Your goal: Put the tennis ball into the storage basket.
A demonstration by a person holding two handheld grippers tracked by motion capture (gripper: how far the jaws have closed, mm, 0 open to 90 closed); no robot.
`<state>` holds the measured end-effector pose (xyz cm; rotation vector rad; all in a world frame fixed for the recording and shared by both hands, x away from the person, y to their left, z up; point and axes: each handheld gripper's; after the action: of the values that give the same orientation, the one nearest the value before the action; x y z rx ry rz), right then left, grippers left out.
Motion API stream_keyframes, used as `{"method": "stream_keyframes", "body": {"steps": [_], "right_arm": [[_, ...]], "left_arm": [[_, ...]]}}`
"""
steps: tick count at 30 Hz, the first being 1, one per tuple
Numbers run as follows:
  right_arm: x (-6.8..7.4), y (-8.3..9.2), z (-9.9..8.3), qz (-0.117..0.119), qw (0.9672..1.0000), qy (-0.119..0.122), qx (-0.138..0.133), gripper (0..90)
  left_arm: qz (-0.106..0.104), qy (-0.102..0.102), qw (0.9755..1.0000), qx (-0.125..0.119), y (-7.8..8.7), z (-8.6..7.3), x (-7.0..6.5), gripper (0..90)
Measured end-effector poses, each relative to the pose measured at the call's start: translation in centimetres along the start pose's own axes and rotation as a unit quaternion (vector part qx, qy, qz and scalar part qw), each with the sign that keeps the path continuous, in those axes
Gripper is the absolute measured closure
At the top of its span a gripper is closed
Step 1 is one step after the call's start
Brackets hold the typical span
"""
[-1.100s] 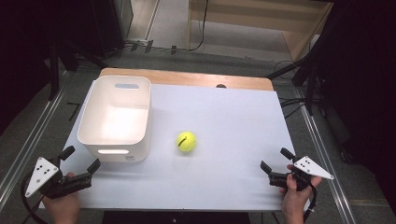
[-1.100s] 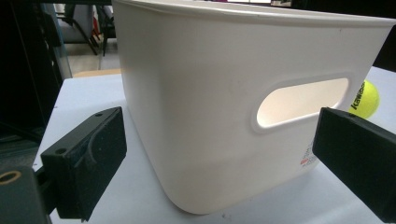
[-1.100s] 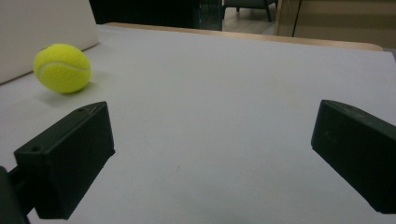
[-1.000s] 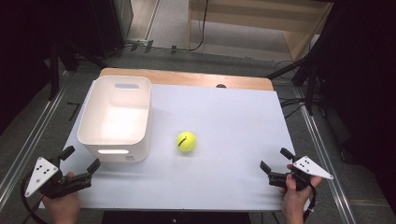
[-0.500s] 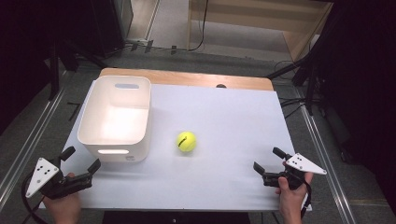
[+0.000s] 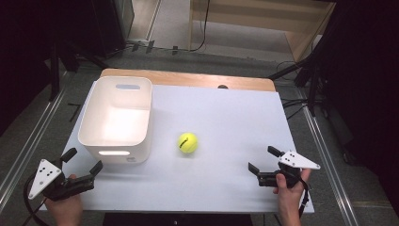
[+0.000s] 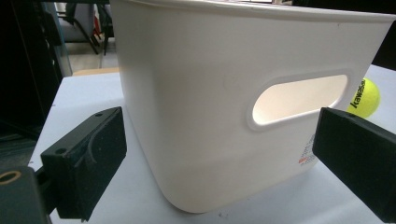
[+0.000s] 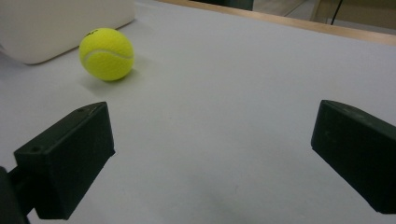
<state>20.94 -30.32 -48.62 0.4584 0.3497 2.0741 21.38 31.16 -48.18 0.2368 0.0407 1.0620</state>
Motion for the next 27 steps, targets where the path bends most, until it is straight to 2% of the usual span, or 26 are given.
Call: {"method": "stream_keyframes", "body": {"steps": [9,18,27], "right_arm": [[0.9,-1.1,1.7,0.005,0.9996,0.021,0.017,0.0],[2.0,-3.3,4.0,0.045,0.9972,0.044,0.041,0.0],[2.8,-4.7,5.3,0.062,0.9949,0.052,0.060,0.0]], "left_arm": [[0.000,-0.001,1.0000,0.000,-0.1,0.0,-0.1,2.9],[-0.002,-0.003,1.0000,0.001,-0.1,0.0,-0.1,2.9],[-0.003,-0.002,1.0000,0.001,0.0,0.0,-0.1,2.8]]}}
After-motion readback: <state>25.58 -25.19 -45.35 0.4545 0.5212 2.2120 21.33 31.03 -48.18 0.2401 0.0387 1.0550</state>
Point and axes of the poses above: each handheld gripper's, and its own axes: y roughly backward along the jaws, z roughly out of its top, x roughly to its left, and after that the axes turned 6 degrees about -y, right-handed
